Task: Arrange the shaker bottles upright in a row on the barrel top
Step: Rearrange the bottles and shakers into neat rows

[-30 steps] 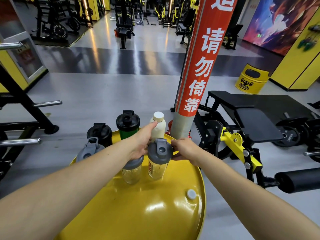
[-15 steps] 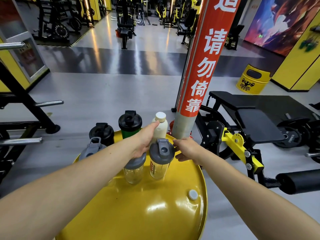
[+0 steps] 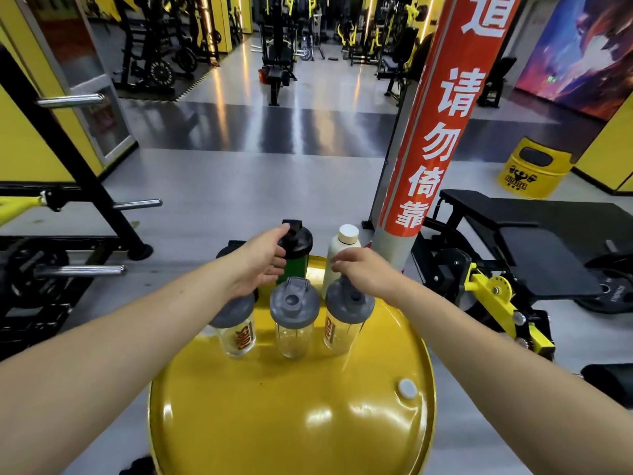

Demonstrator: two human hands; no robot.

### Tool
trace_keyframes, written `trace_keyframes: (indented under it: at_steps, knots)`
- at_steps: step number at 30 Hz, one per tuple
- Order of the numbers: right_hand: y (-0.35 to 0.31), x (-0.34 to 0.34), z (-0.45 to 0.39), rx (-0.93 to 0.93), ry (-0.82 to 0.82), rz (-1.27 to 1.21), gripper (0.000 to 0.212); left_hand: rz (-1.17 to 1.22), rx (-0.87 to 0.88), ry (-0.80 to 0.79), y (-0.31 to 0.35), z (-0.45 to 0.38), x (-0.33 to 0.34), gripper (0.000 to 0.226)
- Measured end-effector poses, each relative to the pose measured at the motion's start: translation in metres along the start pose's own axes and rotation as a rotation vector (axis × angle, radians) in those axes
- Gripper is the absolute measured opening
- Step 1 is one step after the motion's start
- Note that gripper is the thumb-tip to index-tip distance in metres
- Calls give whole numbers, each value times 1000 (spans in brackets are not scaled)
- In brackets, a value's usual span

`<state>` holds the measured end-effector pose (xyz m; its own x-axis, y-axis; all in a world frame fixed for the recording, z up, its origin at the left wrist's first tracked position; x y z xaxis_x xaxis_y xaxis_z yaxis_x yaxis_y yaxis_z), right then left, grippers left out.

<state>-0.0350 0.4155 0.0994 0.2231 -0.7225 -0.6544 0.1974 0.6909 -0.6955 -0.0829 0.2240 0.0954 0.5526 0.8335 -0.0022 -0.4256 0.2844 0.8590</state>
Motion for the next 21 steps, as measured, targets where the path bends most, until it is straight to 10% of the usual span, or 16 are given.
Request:
trace_keyframes:
  at_steps: [10,21]
  knots:
    - [-19,59,1,-88,-81,865,72,-46,-88,-48,-26,11,-2,93]
    - [-24,65,-1,-71,-164,729,74,-111,-78,-60,-28,14,-7,84]
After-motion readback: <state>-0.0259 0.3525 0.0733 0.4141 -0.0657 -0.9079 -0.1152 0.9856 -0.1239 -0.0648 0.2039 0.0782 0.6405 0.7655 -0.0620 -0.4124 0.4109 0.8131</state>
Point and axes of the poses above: each hand's wrist, its own z-axis away from the middle knuckle, its own x-axis out of the palm, y = z × x, the point moved 6 cm from there along -z, towards the middle knuckle, and after that the axes turned 10 degrees about -y, right-handed, at the moved point
